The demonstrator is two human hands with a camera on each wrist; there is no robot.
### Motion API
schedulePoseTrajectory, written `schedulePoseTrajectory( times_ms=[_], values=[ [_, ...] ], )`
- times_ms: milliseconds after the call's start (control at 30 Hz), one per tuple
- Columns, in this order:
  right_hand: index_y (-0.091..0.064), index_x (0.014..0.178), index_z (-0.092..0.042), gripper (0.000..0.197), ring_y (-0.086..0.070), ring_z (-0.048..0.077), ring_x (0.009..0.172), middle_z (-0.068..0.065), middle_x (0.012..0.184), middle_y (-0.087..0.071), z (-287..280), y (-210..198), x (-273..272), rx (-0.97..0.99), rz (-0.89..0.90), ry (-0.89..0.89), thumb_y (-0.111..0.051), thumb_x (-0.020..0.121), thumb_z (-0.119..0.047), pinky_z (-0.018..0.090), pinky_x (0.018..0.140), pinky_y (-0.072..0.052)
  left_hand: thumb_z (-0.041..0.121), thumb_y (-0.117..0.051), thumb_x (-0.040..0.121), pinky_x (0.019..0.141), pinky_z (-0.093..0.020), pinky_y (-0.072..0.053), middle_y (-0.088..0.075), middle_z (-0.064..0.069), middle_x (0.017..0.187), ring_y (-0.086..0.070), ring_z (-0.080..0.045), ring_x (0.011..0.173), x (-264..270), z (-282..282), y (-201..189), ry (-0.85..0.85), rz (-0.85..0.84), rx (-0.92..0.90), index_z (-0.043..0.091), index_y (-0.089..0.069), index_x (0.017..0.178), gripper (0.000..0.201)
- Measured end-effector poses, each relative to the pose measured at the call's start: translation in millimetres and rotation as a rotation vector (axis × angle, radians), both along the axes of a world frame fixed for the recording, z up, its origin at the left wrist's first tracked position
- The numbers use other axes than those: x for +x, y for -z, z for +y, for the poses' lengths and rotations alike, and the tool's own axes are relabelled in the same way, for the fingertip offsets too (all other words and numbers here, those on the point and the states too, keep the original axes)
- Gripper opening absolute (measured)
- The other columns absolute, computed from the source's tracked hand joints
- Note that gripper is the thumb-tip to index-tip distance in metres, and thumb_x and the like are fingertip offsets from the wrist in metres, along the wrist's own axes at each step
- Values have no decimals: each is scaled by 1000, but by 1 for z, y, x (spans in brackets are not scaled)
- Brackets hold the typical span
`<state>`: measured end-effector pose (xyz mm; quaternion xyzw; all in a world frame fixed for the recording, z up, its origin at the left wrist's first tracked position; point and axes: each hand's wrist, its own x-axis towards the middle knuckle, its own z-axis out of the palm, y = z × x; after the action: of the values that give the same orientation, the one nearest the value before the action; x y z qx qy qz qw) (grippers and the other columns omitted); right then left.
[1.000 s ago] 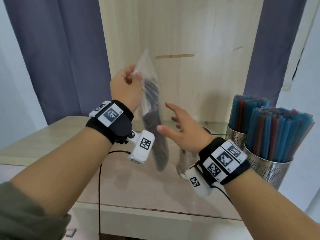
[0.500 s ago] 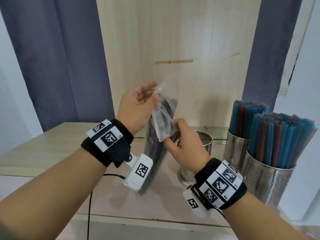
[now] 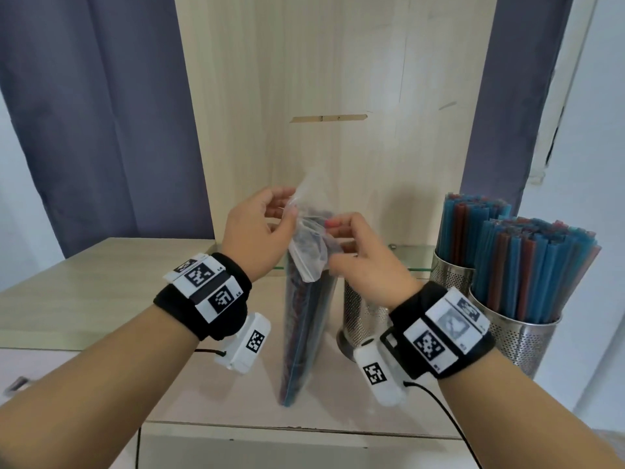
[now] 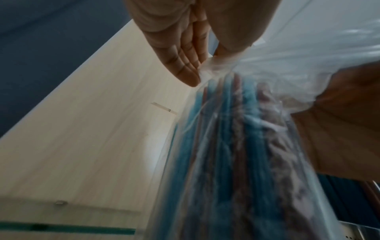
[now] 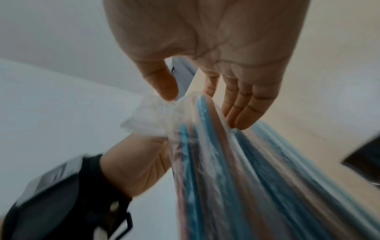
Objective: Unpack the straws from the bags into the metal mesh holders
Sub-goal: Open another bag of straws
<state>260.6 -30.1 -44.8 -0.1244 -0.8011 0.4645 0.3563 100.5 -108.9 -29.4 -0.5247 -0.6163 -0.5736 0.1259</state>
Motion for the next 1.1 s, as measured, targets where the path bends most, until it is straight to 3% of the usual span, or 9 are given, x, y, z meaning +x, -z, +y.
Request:
schedulePoseTrajectory(
  times_ms=[67,133,233,333,467,633,767,967,1100],
  values=[
    [-55,107,-24,32,-59,8,81,-6,98,-59,1,-13,-9,-176,103,3,-59,75,-20,18,67,-47,21,-63,93,67,-8,-49,-66,11,96,-61,3,82,-1,-3,0,-3,34,-13,17,-65,118,26],
    [-64,98,-19,17,-60,13,80,-4,88,-63,5,-23,-21,-207,95,66,-61,83,-27,26,73,-47,23,-59,96,71,-11,-51,-68,8,100,-63,2,86,0,-5,-1,40,4,-21,16,-65,117,23],
    [-67,86,-11,21,-57,23,78,9,84,-62,8,-29,-36,-204,-30,70,-61,93,-29,38,77,-44,22,-43,104,74,-21,-56,-71,-3,100,-68,-9,86,4,-10,-8,262,-400,-7,6,-63,115,28],
    [-68,86,-8,25,-58,19,75,8,82,-65,4,-32,-42,-174,-91,107,-62,95,-30,34,74,-47,12,-46,102,77,-23,-58,-70,-11,98,-67,-16,85,1,-15,-14,373,-646,-66,-2,-59,115,24],
    [-71,96,6,42,-57,14,67,7,80,-66,-1,-38,-46,-119,-69,168,-61,96,-35,29,70,-48,8,-59,94,75,-22,-58,-71,-13,89,-69,-12,76,-3,-22,-15,357,-550,-120,-2,-64,98,12],
    [-73,79,0,34,-59,14,62,6,69,-69,-5,-39,-51,-108,-52,219,-63,94,-29,36,72,-54,19,-69,88,84,-37,-59,-74,-10,88,-71,-26,85,-7,-29,-15,198,-303,-185,15,-68,85,5],
    [-75,75,-6,25,-65,18,69,9,78,-75,-7,-41,-52,-74,-64,226,-63,93,-19,38,77,-58,17,-69,88,85,-47,-57,-74,-9,85,-71,-30,85,-7,-31,-16,135,-249,-182,20,-66,82,7],
    [-67,79,-11,11,-64,16,62,7,74,-71,-10,-38,-50,-212,17,199,-72,88,-15,29,66,-56,7,-67,88,76,-30,-60,-71,-14,89,-69,-21,80,-4,-31,-22,225,-397,-214,8,-63,91,5],
    [-69,75,-9,16,-66,25,73,13,77,-71,-10,-37,-50,-296,18,169,-71,89,-17,43,83,-58,9,-71,85,75,-22,-59,-73,-17,96,-70,-16,81,-4,-31,-19,263,-464,-229,4,-67,95,11]
  ],
)
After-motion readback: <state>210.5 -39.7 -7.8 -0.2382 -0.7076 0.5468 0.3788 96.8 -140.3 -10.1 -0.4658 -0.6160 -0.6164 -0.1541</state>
